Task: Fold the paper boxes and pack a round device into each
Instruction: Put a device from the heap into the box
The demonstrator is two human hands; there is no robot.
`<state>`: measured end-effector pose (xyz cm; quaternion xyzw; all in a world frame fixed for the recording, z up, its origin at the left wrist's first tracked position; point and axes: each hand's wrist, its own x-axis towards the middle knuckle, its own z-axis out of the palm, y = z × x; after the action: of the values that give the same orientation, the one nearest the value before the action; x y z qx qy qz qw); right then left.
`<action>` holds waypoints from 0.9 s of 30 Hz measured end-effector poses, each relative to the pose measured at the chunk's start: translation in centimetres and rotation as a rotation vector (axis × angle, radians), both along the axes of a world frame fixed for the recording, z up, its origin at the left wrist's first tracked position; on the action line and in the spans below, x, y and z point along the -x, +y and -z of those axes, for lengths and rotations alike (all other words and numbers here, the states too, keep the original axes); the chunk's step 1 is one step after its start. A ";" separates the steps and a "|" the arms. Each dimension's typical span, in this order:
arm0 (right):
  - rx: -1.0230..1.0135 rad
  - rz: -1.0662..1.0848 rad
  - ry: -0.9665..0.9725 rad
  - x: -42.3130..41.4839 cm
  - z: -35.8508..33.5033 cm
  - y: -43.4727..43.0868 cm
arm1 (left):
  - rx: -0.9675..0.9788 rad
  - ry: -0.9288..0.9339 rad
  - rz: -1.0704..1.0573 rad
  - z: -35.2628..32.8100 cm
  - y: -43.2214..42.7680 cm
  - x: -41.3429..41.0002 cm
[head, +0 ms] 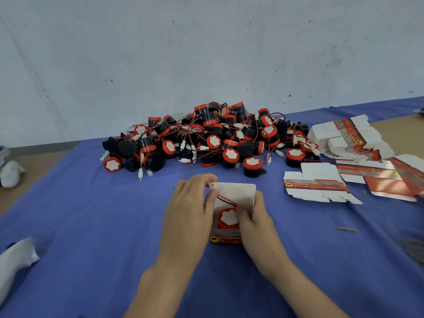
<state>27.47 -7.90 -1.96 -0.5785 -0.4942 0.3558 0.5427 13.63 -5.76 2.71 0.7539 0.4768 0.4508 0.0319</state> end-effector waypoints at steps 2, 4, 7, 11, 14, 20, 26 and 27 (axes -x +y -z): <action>0.004 0.011 0.020 -0.1 -0.1 0.0 | -0.199 0.304 0.000 0.8 -0.2 0.3; -0.004 0.016 0.015 -0.1 -0.1 0.0 | -0.199 0.399 -0.036 1.1 -0.3 0.6; -0.012 0.025 0.013 0.0 -0.1 -0.1 | -0.220 0.450 -0.077 0.8 -0.4 1.0; -0.027 0.065 0.025 0.1 0.1 0.0 | -0.195 0.504 -0.060 0.0 -0.8 0.9; -0.036 0.079 0.033 0.2 0.1 0.1 | -0.134 0.581 -0.062 0.2 -1.0 0.8; -0.038 0.105 0.058 0.2 0.0 0.2 | 0.113 0.594 -0.095 2.0 -1.3 0.9; -0.012 0.179 0.128 0.4 -0.1 0.6 | 0.221 0.586 -0.063 2.5 -1.5 1.0; -0.008 0.190 0.130 0.4 0.0 0.7 | 0.221 0.593 -0.062 2.4 -1.8 0.9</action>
<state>27.08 -7.21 -1.93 -0.5964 -0.4024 0.3375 0.6071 12.76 -7.57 0.26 0.8296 0.5341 0.1577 -0.0404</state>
